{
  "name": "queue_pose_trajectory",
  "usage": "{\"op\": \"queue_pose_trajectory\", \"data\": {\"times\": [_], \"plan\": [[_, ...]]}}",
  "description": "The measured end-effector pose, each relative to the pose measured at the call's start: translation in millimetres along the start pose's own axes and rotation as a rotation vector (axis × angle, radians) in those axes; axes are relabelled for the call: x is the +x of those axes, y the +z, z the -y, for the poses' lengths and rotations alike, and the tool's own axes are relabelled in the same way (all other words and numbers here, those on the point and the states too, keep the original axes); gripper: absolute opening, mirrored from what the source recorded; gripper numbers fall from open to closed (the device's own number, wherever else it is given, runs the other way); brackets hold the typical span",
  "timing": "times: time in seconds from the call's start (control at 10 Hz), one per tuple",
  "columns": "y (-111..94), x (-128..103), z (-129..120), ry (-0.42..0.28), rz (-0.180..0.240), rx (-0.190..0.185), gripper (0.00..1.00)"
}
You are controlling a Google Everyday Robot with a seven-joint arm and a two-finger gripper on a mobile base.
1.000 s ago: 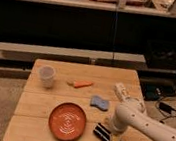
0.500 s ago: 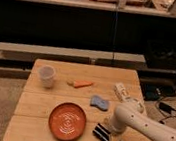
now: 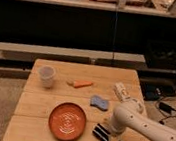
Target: Place the eraser on the white sponge
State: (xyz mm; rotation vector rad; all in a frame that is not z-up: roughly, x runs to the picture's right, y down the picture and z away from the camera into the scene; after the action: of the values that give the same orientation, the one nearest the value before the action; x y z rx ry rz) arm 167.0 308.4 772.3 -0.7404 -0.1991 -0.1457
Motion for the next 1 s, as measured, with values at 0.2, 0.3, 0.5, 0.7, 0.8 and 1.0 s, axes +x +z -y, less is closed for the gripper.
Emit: {"op": "queue_pose_trajectory", "data": {"times": [0.2,0.3,0.5,0.7,0.8,1.0], "plan": [[0.4,-1.6,0.3,-0.001,-0.001,0.000,0.80],[0.9,-2.4,0.4,-0.002,-0.001,0.000,0.80],[1.1,-3.6,0.7,-0.002,-0.001,0.001,0.80],[1.1,-5.6,0.9,-0.002,-0.002,0.002,0.80],[1.1,-6.1,1.1,-0.002,-0.002,0.002,0.80],[1.3,-7.2,1.5,-0.002,-0.002,0.003,0.80]]}}
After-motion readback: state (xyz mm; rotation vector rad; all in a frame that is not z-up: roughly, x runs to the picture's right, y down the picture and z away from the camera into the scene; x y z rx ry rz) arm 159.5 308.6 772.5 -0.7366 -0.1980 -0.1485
